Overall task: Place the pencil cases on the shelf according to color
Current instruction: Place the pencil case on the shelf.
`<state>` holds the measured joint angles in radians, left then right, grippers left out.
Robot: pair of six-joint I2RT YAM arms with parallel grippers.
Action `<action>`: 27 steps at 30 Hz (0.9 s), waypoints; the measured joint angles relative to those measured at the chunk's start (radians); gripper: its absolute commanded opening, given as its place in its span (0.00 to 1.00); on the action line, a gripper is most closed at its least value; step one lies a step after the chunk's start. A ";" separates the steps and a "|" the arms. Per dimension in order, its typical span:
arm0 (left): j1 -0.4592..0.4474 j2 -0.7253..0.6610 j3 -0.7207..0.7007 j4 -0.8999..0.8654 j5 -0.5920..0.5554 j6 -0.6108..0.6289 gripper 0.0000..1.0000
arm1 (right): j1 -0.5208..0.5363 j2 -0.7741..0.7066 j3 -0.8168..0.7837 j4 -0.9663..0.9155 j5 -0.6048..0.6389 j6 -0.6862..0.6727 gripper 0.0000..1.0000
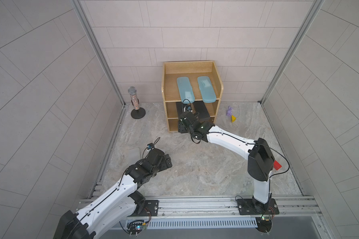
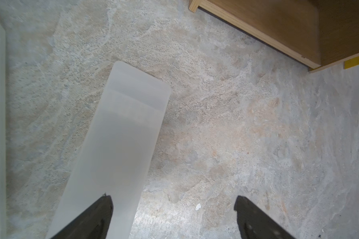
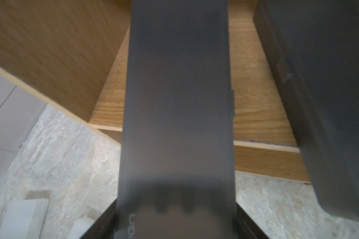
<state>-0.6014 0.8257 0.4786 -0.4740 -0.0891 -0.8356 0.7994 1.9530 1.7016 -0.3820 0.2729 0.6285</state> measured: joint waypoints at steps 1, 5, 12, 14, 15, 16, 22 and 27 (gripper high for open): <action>0.000 0.002 0.000 0.003 0.002 0.002 1.00 | -0.004 0.011 0.014 -0.009 0.000 0.000 0.55; 0.000 0.005 0.005 0.013 0.010 0.007 1.00 | -0.017 0.049 0.073 -0.038 0.003 -0.001 0.62; 0.000 0.001 0.008 0.014 0.018 0.019 1.00 | -0.024 0.063 0.119 -0.087 -0.003 -0.002 0.81; 0.000 -0.006 0.008 0.014 0.018 0.021 1.00 | -0.026 0.063 0.125 -0.096 -0.004 -0.004 0.83; 0.000 -0.011 0.008 0.014 0.018 0.021 1.00 | -0.027 0.063 0.127 -0.097 -0.006 -0.006 0.85; 0.000 -0.017 0.008 0.014 0.018 0.021 1.00 | -0.028 0.063 0.130 -0.098 -0.008 -0.008 0.87; 0.000 -0.035 0.008 0.016 0.020 0.021 1.00 | -0.028 0.063 0.154 -0.118 -0.019 -0.027 0.92; 0.000 -0.035 0.008 0.012 0.018 0.023 1.00 | -0.027 0.044 0.131 -0.124 -0.026 -0.040 0.93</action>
<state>-0.6014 0.7906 0.4866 -0.4618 -0.0711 -0.8131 0.7723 1.9968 1.8324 -0.5064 0.2474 0.5880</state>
